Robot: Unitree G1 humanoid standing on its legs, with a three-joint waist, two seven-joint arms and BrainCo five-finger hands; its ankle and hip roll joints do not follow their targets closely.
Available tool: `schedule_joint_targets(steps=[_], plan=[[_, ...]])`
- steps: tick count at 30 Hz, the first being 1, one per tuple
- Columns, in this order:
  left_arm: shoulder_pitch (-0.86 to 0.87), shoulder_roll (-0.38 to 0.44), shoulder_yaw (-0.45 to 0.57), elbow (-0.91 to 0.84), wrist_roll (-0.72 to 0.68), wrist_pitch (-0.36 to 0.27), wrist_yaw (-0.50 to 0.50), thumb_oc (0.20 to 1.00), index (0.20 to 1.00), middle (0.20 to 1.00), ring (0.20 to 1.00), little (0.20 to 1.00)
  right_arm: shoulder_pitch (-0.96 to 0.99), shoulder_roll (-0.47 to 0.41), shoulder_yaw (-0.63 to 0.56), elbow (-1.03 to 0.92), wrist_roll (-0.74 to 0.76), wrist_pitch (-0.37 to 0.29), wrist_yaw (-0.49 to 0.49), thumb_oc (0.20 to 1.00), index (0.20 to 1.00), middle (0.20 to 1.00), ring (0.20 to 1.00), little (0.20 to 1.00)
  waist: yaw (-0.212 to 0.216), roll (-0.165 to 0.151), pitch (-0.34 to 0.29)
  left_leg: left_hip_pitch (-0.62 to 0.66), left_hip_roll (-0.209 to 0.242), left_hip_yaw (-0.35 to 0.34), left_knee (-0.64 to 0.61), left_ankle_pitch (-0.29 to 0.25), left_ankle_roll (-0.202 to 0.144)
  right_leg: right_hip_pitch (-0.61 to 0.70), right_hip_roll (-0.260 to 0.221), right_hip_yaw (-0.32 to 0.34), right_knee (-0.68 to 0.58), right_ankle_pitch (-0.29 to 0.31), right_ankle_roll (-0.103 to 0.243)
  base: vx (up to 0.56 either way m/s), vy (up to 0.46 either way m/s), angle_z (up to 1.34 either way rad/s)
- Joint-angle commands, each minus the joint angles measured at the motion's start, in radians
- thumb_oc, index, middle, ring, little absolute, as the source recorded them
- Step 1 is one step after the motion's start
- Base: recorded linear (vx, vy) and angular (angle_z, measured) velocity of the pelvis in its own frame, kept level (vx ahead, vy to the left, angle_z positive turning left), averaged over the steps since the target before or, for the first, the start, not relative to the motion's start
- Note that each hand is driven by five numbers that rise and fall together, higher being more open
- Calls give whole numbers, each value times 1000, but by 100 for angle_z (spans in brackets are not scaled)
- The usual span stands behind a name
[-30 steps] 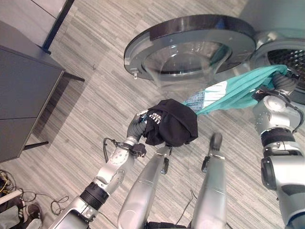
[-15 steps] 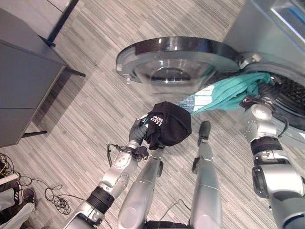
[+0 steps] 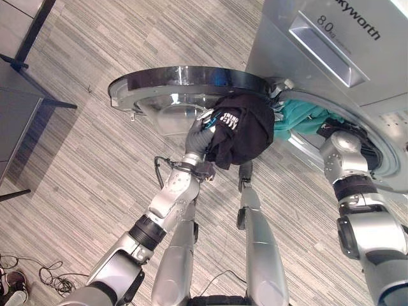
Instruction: Grab the laundry basket,head to the washer,open it,put in the laundry and shut it.
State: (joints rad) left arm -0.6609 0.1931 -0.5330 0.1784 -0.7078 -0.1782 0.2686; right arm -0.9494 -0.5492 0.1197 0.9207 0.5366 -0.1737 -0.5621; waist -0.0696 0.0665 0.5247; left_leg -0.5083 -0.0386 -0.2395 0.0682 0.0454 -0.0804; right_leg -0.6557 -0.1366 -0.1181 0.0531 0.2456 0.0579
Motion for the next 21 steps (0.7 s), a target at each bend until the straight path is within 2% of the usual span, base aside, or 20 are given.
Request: schedule_joint_targets(steps=[1, 13, 21], plan=[[-40, -6, -16, -102, -18, -96, 1, 200, 200, 200, 200, 200, -116, -21, 51, 26, 2, -26, 17, 200, 200, 200, 200, 200, 23, -10, -5, 11, 70, 63, 34, -99, 11, -23, -86, 19, 44, -127, 69, 13, -56, -2], [-95, -43, -66, -97, -48, -92, -5, 200, 200, 200, 200, 200, -269, 28, 197, 242, 41, 23, 88, 200, 200, 200, 200, 200, 28, -3, -5, 20, 106, 77, -8, -81, -7, -63, -57, 6, 79, -162, 55, 27, -52, -5], [-108, -52, -48, -91, -49, -102, 8, 200, 200, 200, 200, 200, -201, 117, 199, 209, 49, 13, 96, 200, 200, 200, 200, 200, 12, -19, -5, 22, 106, 92, -4, -83, -2, -61, -51, 8, 67, -151, 52, 4, -1, 0]])
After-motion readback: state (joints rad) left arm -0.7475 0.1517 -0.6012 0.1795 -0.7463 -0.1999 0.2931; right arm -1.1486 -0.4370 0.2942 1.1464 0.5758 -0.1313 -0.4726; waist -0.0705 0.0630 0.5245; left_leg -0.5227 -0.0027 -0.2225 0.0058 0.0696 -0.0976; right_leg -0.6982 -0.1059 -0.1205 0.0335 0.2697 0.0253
